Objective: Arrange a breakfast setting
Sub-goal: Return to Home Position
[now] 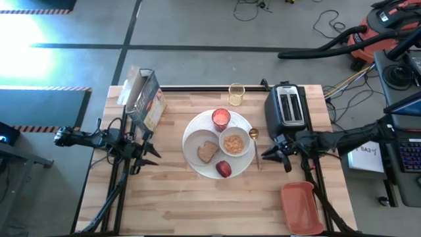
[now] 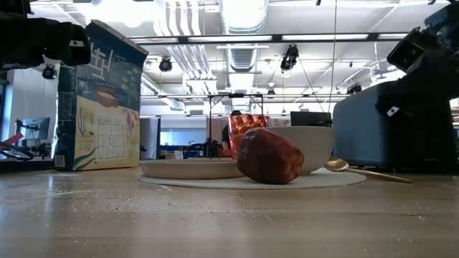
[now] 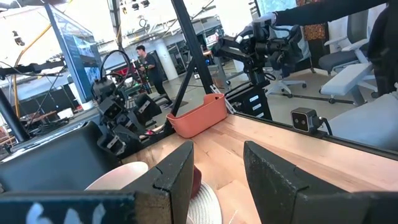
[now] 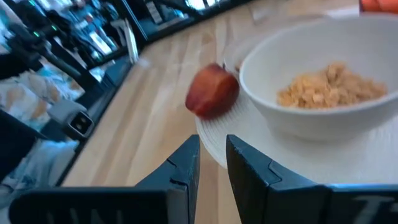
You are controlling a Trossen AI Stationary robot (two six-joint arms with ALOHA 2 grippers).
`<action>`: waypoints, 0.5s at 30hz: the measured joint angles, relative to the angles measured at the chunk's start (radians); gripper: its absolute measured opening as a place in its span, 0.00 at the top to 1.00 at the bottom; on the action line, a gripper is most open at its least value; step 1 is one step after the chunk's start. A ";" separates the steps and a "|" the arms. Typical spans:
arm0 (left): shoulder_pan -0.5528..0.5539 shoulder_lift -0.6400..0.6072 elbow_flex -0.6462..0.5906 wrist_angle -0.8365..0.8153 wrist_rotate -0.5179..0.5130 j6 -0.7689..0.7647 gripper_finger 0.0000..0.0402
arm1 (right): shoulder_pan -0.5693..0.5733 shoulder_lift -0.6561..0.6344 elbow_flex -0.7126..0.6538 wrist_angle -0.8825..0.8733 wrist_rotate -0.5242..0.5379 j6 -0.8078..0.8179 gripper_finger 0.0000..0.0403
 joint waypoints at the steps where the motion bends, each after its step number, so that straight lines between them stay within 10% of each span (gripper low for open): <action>1: 0.000 0.000 0.000 0.000 0.000 0.000 0.69 | 0.000 -0.015 0.000 0.000 0.000 0.000 0.83; 15: 0.000 0.000 0.000 0.000 0.000 0.000 0.69 | 0.000 -0.219 -0.001 0.001 0.000 0.002 0.83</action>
